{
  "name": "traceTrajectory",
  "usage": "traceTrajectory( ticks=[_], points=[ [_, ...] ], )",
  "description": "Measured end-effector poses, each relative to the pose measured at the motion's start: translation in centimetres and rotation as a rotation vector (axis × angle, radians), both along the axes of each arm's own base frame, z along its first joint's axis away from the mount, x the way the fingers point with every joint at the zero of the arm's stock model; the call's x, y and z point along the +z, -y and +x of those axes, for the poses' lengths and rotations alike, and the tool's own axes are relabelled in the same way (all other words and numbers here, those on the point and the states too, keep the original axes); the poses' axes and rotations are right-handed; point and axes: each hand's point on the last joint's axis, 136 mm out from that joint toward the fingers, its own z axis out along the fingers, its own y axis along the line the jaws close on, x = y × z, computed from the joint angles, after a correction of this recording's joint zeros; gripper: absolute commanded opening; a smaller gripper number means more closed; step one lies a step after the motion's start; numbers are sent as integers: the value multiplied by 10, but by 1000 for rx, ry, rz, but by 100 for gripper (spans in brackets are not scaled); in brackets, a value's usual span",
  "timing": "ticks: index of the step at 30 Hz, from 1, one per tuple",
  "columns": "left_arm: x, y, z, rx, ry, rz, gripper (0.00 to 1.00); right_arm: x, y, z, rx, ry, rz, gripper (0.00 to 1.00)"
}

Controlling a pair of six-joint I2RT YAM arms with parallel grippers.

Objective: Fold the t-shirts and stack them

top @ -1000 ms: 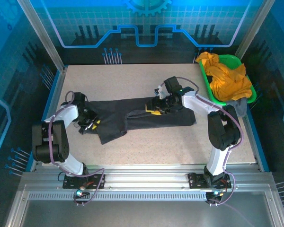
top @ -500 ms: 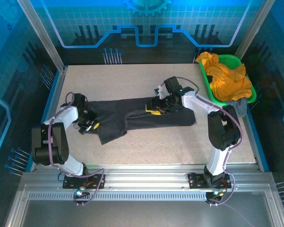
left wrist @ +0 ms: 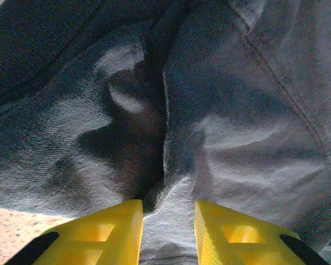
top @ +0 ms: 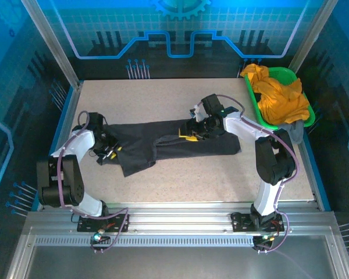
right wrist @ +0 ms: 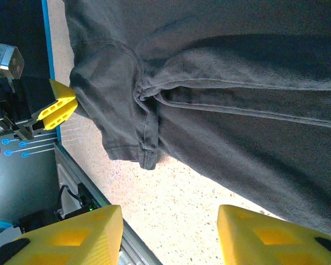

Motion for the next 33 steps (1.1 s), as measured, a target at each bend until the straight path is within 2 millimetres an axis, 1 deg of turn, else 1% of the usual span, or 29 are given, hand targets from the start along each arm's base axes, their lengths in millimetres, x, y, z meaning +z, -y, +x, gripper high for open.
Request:
traceTrajectory(
  ticks=[3,6,9,11,13,15,20,23,26,30,33],
  points=[
    [-3,2,-4,-3,-11,-1,34,0,0,0,0,0,0,50],
    [-5,4,-4,-10,-10,-1,31,0,0,0,1,-1,2,50],
    [-7,4,-3,-10,-5,-1,23,1,-1,0,3,-1,6,50],
    [-8,4,-3,-10,-5,-2,15,1,-1,0,3,-1,7,50],
    [-7,5,-1,-12,1,0,6,1,-1,0,4,-1,7,50],
    [-7,5,0,-17,9,0,0,1,-1,0,6,1,6,50],
    [-7,7,0,-21,9,1,0,1,-1,0,6,1,6,50],
    [-3,7,2,-10,8,4,0,1,0,0,4,1,6,50],
    [10,5,12,11,25,10,0,1,0,1,3,1,6,50],
    [33,2,33,36,69,17,0,2,1,2,1,2,6,50],
    [44,0,46,50,81,18,0,2,2,3,-2,2,6,50]
  ],
)
